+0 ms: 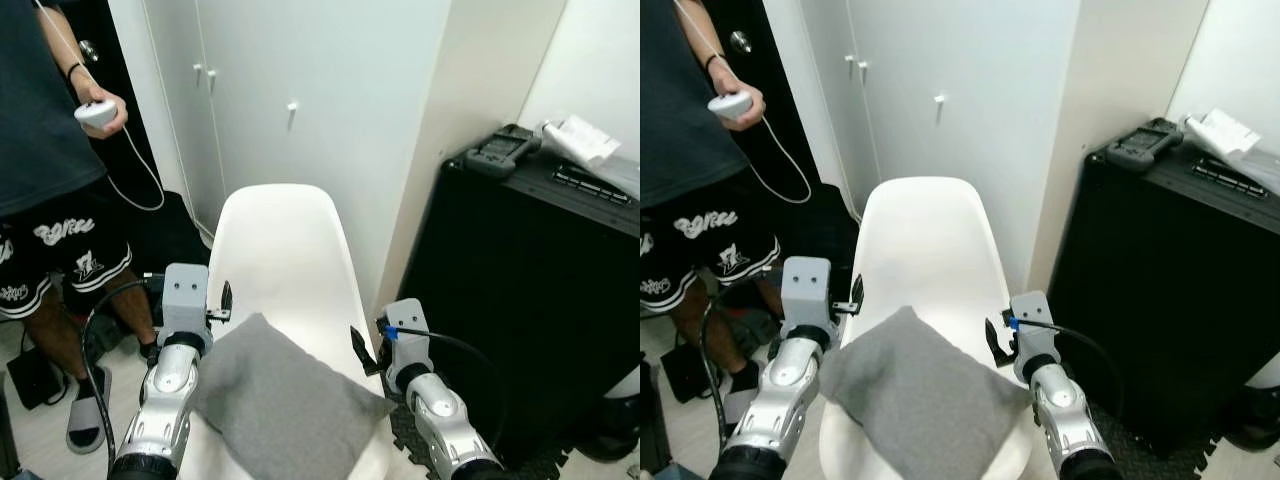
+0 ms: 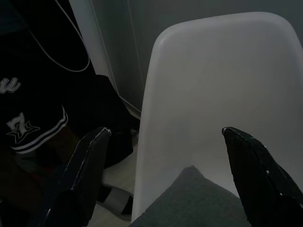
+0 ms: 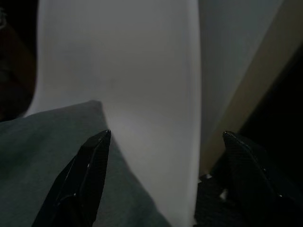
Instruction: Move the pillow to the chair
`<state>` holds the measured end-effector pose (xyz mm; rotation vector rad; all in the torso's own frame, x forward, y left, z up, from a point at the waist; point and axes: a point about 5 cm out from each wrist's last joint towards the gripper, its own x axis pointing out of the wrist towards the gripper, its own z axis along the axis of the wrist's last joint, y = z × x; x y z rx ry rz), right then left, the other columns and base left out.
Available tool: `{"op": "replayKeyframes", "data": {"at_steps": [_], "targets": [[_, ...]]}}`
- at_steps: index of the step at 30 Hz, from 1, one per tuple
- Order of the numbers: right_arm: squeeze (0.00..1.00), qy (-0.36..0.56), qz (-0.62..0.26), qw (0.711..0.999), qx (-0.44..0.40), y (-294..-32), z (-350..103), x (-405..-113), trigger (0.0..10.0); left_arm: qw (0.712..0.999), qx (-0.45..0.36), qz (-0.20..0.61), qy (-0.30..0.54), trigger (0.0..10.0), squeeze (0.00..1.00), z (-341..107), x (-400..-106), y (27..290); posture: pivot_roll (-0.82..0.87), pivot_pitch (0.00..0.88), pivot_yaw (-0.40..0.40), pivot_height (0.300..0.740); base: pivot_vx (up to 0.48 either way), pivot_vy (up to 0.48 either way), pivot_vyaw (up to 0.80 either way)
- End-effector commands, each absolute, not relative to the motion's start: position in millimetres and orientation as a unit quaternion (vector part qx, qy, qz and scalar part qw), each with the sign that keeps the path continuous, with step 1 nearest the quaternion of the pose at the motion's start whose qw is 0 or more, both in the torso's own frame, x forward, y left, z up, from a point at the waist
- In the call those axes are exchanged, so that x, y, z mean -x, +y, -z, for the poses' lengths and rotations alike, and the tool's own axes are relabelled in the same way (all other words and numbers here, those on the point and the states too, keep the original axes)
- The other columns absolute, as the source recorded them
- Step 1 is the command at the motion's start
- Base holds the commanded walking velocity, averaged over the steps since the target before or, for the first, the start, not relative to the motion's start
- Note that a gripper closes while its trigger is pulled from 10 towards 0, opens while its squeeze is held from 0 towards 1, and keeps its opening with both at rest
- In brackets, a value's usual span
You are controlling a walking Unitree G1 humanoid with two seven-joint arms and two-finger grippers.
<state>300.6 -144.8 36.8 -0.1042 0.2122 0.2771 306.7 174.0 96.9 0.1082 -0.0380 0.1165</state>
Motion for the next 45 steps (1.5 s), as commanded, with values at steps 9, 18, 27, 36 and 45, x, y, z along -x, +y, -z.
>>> {"op": "replayKeyframes", "data": {"at_steps": [9, 18, 27, 36, 45], "targets": [[0.0, 0.119, -0.139, 0.982, 0.049, -144.7, -29.0, -295.2, 10.0, 0.997, -0.051, -0.065, -0.004, 10.0, 0.0, -92.9, -308.5, 178.1, 0.04, 0.021, -0.031, 0.74, 0.0, 0.0, 0.0], [0.0, 0.241, -0.134, 0.954, 0.115, -161.7, 23.2, -258.2, 10.0, 0.982, -0.074, -0.032, 0.169, 10.0, 0.0, -8.5, -273.7, 175.6, 0.04, 0.018, -0.03, 0.74, 0.0, 0.0, 0.0], [0.0, 0.271, -0.111, 0.95, 0.109, -169.5, 37.2, -240.7, 10.0, 0.973, -0.079, -0.03, 0.216, 10.0, 0.0, 15.3, -251.1, 177.3, 0.05, 0.022, -0.03, 0.74, 0.0, 0.0, 0.0], [0.0, 0.273, -0.107, 0.95, 0.106, -163.5, 41.5, -237.1, 10.0, 0.974, -0.079, -0.035, 0.208, 10.0, 0.0, 17.5, -250.8, 178.8, 0.06, 0.018, -0.026, 0.74, 0.0, 0.0, 0.0], [0.0, 0.271, -0.099, 0.952, 0.105, -163.9, 39.7, -240.4, 10.0, 0.977, -0.079, -0.033, 0.195, 10.0, 0.0, 13.3, -253.2, 177.2, 0.06, 0.019, -0.019, 0.74, 0.0, 0.0, -0.62]]}}
